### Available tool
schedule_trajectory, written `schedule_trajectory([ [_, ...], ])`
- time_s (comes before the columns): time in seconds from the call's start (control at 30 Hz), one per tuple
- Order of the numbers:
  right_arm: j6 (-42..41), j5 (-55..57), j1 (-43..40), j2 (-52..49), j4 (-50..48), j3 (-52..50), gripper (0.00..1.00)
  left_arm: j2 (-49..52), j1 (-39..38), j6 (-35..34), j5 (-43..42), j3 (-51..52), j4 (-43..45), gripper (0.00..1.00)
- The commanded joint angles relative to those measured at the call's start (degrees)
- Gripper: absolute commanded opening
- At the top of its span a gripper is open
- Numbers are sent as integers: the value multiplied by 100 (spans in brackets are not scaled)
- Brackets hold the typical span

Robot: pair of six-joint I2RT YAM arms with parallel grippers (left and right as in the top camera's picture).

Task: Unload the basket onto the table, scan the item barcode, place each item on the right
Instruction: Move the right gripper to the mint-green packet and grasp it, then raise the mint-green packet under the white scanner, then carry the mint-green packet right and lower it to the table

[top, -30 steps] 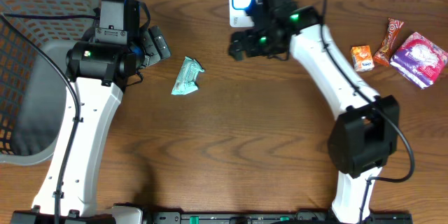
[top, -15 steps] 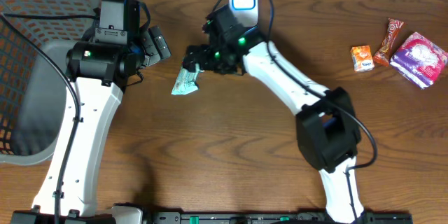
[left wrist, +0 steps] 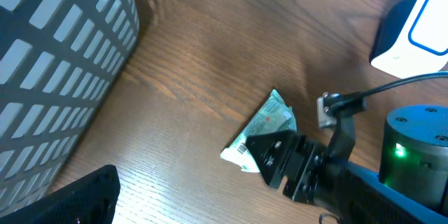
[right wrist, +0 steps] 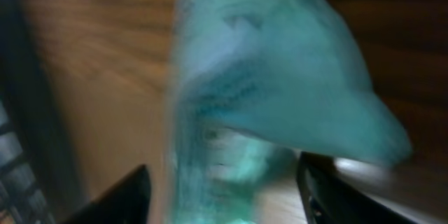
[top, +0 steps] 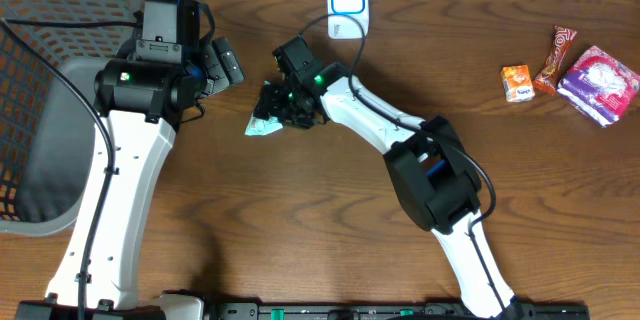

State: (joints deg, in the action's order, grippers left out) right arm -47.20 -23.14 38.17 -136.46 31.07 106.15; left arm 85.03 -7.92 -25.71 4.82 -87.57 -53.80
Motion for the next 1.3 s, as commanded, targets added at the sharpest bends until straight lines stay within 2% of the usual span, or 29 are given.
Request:
schedule_trajectory([
  [0.0,57,149,-22,-247,28,-22,26,31,24,-31,31,-42,-15,98],
  [0.07,398,254,-50,-190,-13,-13,4,31,24,-31,31,-42,-15,98],
  [0.1,511,361,-74,-153,-4,-4,1,31,24,-31,31,-42,-15,98],
  [0.23,1075,903,-214,238,170,15,1,31,24,-31,31,-42,-15,98],
  [0.3,1528,1537,-273,529,428,61,1,31,24,-31,31,-42,-15,98],
  [0.4,2247,2979,-289,935,986,149,1,31,24,-31,31,-42,-15,98],
  [0.47,2747,4474,-258,1196,1502,181,1,31,24,-31,31,-42,-15,98],
  [0.6,3058,6590,-208,1300,2365,175,2,31,24,-31,31,-42,-15,98],
  [0.67,3053,7020,-214,1246,2710,120,4,31,24,-31,31,-42,-15,98],
  [1.03,3005,7106,-330,800,2625,-356,10,31,24,-31,31,-42,-15,98],
  [1.2,2924,6725,-321,514,2610,-442,17,31,24,-31,31,-42,-15,98],
  [1.27,2924,6389,-321,435,2640,-442,23,31,24,-31,31,-42,-15,98],
])
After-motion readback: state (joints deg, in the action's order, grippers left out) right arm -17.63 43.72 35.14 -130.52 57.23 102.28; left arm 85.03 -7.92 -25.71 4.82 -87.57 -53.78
